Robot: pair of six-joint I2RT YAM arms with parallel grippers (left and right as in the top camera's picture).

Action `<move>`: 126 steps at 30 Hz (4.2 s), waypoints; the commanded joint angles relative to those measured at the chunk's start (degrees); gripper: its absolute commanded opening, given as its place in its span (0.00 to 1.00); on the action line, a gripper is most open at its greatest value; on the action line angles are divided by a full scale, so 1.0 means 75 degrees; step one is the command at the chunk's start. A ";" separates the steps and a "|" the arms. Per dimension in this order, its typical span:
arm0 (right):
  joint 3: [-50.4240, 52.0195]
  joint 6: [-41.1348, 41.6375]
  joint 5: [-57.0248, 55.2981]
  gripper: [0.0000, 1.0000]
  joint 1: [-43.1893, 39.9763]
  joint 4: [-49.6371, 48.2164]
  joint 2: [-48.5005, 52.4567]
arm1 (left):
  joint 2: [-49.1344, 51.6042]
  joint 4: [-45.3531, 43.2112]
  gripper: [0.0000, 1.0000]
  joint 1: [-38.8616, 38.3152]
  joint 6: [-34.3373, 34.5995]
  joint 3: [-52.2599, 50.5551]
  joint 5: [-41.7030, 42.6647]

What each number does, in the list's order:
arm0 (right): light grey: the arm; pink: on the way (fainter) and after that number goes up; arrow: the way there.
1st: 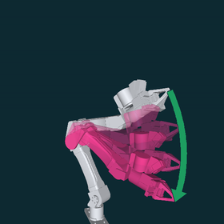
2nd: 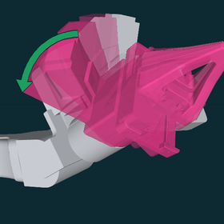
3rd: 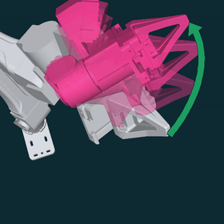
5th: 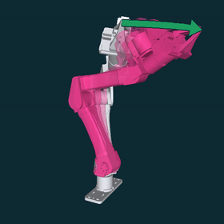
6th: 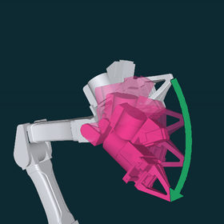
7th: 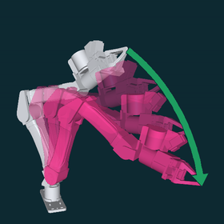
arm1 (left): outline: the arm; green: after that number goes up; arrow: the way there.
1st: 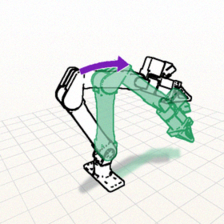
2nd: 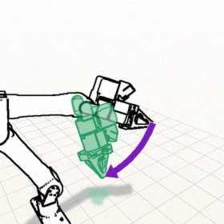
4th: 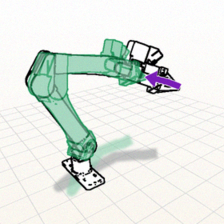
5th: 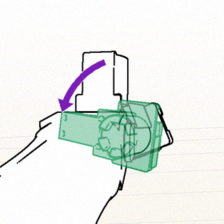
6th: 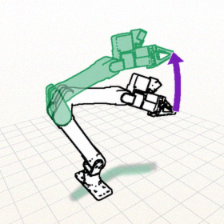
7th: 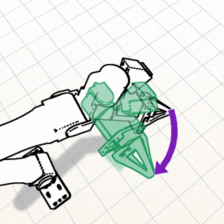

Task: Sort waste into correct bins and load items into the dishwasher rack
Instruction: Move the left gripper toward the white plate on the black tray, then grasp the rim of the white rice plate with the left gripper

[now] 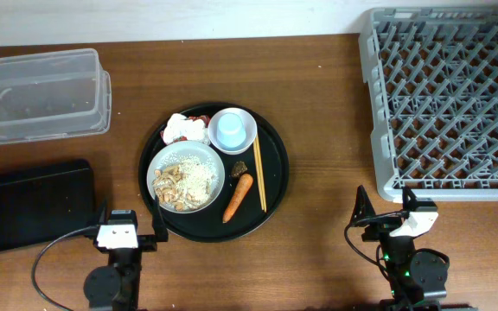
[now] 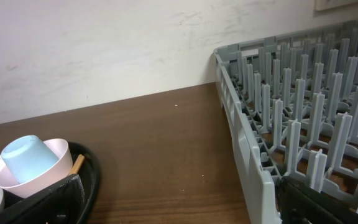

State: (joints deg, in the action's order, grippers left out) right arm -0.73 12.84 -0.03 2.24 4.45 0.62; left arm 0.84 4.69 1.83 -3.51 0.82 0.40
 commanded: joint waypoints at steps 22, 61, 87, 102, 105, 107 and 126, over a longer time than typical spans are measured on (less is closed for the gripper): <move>0.0055 -0.0079 -0.0087 0.98 0.0038 0.0032 -0.0055 | 0.0848 -0.0108 0.99 -0.0044 0.2168 0.1708 0.4657; 0.0055 -0.0079 -0.0087 0.98 0.0035 0.0032 -0.0055 | 1.0043 0.5415 0.99 -0.3448 0.2069 0.8915 0.0157; 0.0055 -0.0079 -0.0087 0.98 0.0035 0.0032 -0.0055 | 1.4064 0.5951 0.67 -0.4325 0.2725 0.9760 -0.1807; 0.0055 -0.0079 -0.0087 0.98 0.0035 0.0032 -0.0055 | 1.4519 0.5692 0.53 -0.4331 0.2780 0.9739 -0.1775; 0.0055 -0.0079 -0.0087 0.98 0.0035 0.0029 -0.0055 | 1.4525 0.5692 0.52 -0.4331 0.2853 0.9737 -0.1772; 0.0055 -0.0079 -0.0087 0.99 0.0035 0.0032 -0.0055 | 1.4525 0.5683 0.50 -0.4334 0.2961 0.9667 -0.1746; 0.0055 -0.0079 -0.0087 0.98 0.0035 0.0032 -0.0055 | 1.4877 0.5091 0.49 -0.4913 0.3124 0.9378 -0.1970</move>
State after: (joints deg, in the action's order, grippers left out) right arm -0.73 12.84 -0.05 2.24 4.47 0.67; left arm 109.23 43.07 -33.30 19.16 71.77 -12.32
